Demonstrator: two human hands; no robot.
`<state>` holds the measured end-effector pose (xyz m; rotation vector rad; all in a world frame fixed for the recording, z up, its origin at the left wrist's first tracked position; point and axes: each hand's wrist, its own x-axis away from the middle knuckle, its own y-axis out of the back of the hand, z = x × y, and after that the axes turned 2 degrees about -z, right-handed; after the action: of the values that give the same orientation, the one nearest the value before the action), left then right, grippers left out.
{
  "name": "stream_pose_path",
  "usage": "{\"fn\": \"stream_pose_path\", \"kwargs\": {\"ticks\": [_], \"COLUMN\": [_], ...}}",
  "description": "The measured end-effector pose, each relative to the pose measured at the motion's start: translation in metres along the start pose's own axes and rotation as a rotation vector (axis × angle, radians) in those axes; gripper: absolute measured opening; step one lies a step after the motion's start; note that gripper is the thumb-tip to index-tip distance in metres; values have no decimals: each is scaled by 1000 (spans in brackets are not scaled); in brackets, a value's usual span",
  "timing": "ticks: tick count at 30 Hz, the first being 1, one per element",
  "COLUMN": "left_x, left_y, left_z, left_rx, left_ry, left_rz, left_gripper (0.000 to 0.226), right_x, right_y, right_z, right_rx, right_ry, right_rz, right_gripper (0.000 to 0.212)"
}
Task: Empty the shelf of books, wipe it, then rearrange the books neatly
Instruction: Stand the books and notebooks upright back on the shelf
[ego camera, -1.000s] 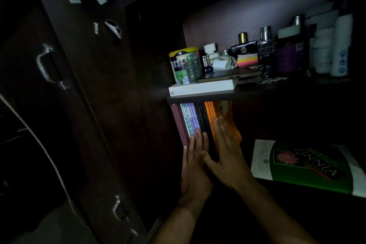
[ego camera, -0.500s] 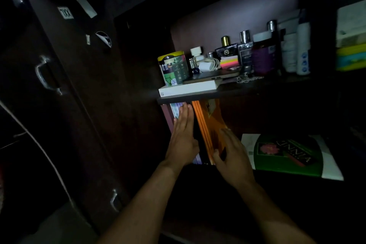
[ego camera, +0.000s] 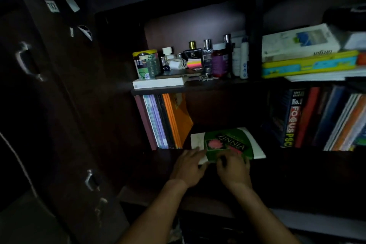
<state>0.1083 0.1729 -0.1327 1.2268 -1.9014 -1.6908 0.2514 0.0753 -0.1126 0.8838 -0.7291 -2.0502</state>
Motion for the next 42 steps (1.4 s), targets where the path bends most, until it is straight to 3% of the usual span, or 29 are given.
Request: {"fn": "stream_pose_path", "kwargs": {"ticks": [2, 5, 9, 14, 17, 21, 23, 27, 31, 34, 36, 40, 42], "left_x": [1, 1, 4, 0, 2, -3, -8, -14, -16, -27, -42, -65, -68], "left_y": [3, 6, 11, 16, 17, 7, 5, 1, -11, -5, -3, -9, -16], "left_z": [-2, -9, -14, -7, -5, 2, 5, 12, 20, 24, 29, 30, 36], "left_rx": [-12, -37, 22, 234, 335, 281, 273, 374, 357, 573, 672, 535, 522], "left_ry": [9, 9, 23, 98, 72, -68, -86, 75, 18, 81, 163, 208, 167], "left_rz": [5, -5, -93, -131, -109, -55, -119, -254, -242, -365, -467, -467, -491], "left_gripper": [57, 52, 43, 32, 31, 51, 65, 65, 62, 47, 48, 69, 69], "right_x": [-4, -6, -6, -19, -35, -46, -52, -84, -101, -111, -116, -120, -122], "right_y": [-1, 1, 6, 6, -6, -22, -26, -23, -39, -57, -64, -66, -72], "right_z": [-8, -10, -9, 0, 24, 45, 52, 55, 37, 21, 8, 5, 5], "right_rx": [-168, -301, -406, -716, -898, -658, -589, -415, -158, -261, -340, -476, -502], "right_ry": [-141, -404, -453, -538, -385, -199, -39, 125, 218, 356, 472, 475, 468], "right_rz": [-203, -389, -344, -157, -64, -188, -224, -272, -254, -103, -10, 83, 159], "right_gripper": [27, 62, 89, 83, 65, 39, 34, 53, 67, 72, 70, 68, 69]}}
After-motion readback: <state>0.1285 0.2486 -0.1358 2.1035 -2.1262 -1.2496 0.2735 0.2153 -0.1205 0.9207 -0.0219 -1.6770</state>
